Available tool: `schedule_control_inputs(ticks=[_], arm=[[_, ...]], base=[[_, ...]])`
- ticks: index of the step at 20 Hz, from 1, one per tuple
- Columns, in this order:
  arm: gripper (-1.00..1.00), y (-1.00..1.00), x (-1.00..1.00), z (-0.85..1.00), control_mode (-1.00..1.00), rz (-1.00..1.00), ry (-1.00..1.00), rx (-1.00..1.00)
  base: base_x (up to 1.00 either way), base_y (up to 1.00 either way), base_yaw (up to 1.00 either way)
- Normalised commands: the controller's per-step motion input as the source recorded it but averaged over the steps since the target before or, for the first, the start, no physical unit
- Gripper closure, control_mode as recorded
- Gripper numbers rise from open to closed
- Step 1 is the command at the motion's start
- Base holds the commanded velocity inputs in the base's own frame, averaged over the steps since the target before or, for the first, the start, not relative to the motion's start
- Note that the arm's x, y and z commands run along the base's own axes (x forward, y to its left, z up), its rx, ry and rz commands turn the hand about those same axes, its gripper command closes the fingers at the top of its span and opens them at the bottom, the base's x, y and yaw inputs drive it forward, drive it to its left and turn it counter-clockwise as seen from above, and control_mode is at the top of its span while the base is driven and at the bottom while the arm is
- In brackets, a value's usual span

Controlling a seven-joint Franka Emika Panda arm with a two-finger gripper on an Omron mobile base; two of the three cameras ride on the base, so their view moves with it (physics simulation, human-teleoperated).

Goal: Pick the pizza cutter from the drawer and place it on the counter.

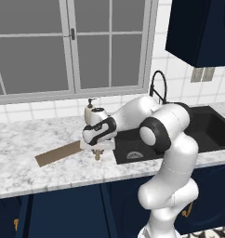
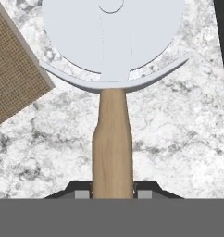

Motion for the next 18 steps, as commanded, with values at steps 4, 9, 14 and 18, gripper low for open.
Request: schedule_control_inputs(ticks=[4, 9, 14, 18], arm=[[-1.0, 0.0, 0.0, 0.0, -1.0, 0.0, 0.0, 0.0], [-1.0, 0.0, 0.0, 0.0, -1.0, 0.0, 0.0, 0.0], [-1.0, 0.0, -0.05, 0.54, -1.0, 0.0, -0.01, 0.0], [-1.0, -0.32, -0.13, 1.0, -1.0, -0.01, -0.01, 0.0]], base=[[0.0, 0.0, 0.0], [0.0, 0.0, 0.0], [0.0, 0.0, 0.0], [0.0, 0.0, 0.0]])
